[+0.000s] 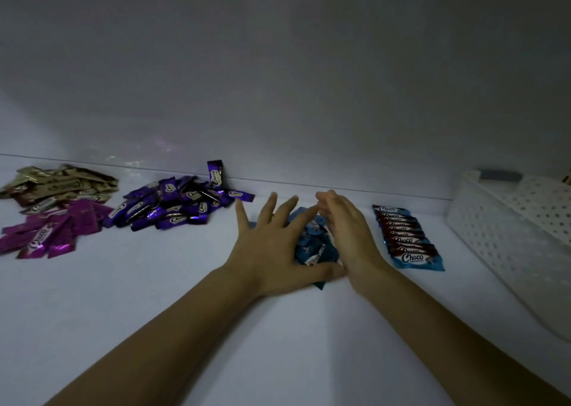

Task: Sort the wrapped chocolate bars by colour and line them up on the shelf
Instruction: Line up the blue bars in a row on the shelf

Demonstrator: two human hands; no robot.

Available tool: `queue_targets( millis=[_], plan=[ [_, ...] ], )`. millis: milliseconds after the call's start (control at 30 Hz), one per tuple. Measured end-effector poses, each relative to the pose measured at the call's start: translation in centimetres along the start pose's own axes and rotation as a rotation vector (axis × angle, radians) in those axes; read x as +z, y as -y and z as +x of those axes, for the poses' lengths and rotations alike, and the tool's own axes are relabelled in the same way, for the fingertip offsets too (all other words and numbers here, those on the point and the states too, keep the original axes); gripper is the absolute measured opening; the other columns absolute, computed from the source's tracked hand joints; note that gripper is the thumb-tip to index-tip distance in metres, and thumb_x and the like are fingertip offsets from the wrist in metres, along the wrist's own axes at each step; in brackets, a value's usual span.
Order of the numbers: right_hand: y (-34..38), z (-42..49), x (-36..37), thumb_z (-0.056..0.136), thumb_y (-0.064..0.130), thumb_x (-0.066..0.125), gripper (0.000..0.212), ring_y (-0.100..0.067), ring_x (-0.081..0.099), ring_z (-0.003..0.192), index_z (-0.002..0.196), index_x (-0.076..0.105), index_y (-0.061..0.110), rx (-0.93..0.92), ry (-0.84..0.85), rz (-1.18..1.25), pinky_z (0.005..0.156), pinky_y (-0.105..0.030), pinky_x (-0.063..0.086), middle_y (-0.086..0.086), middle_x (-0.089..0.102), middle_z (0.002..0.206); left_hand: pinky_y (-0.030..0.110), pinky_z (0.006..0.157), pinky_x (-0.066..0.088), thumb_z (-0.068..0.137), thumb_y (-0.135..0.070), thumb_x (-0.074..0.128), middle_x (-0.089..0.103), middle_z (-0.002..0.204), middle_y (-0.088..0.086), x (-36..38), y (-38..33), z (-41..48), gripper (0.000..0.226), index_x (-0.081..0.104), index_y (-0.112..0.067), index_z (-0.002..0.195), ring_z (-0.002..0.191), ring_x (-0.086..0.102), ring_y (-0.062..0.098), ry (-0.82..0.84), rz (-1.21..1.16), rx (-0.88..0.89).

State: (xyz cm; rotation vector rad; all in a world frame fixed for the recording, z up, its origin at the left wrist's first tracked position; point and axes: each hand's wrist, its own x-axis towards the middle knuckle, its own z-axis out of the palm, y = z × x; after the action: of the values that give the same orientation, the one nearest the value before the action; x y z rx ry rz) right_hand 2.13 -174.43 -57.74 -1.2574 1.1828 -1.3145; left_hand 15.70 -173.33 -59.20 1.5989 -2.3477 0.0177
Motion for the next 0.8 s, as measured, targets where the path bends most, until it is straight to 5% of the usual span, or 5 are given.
queue_targets(
  millis=[133,233,400,567,800],
  plan=[
    [-0.3,-0.1,-0.6,0.099,0.04,0.041,0.019,0.006,0.059,0.071,0.102,0.059,0.034,0.005,-0.066,0.023,0.045,-0.002,0.04,0.017,0.058,0.091,0.056,0.116,0.009,0.066,-0.091,0.037,0.012,0.161,-0.003,0.4,-0.5,0.6,0.102,0.005,-0.043,0.15,0.147,0.013,0.024,0.07,-0.018,-0.019],
    [-0.4,0.1,-0.7,0.1,0.035,0.04,0.02,0.004,0.057,0.078,0.102,0.059,0.03,-0.012,-0.072,0.037,0.05,-0.001,0.041,0.014,0.058,0.092,0.035,0.094,0.035,0.082,-0.071,0.046,0.047,0.138,-0.004,0.4,0.2,0.8,0.074,0.032,-0.035,0.145,0.122,0.044,0.019,-0.096,-0.044,-0.026],
    [-0.8,-0.2,-0.6,0.1,0.032,0.04,0.018,0.01,0.057,0.08,0.094,0.057,0.036,-0.069,-0.055,-0.048,0.068,-0.008,0.042,0.021,0.058,0.091,0.029,0.064,0.035,0.091,-0.045,0.055,0.063,0.1,0.002,-0.3,0.9,0.8,0.034,0.055,-0.019,0.114,0.088,0.057,0.023,-0.25,-0.225,-0.027],
    [-1.4,-0.6,-0.6,0.096,0.019,0.049,0.014,-0.003,0.057,0.094,0.105,0.058,0.025,-0.16,-0.084,-0.241,0.068,-0.007,0.041,0.01,0.061,0.102,0.031,0.063,0.044,0.096,-0.024,0.054,0.07,0.097,0.007,-0.6,1.7,0.9,0.02,0.057,-0.014,0.114,0.084,0.064,0.027,-0.408,-0.342,-0.085],
    [-2.4,-0.9,-1.0,0.09,0.022,0.06,0.037,-0.007,0.052,0.101,0.127,0.052,0.023,-0.237,-0.039,-0.533,0.068,-0.005,0.036,0.004,0.053,0.119,0.022,0.061,0.045,0.097,-0.016,0.053,0.071,0.092,-0.001,-1.2,1.9,0.9,0.019,0.06,-0.012,0.114,0.066,0.059,0.007,-0.568,-0.644,-0.153]
  ],
)
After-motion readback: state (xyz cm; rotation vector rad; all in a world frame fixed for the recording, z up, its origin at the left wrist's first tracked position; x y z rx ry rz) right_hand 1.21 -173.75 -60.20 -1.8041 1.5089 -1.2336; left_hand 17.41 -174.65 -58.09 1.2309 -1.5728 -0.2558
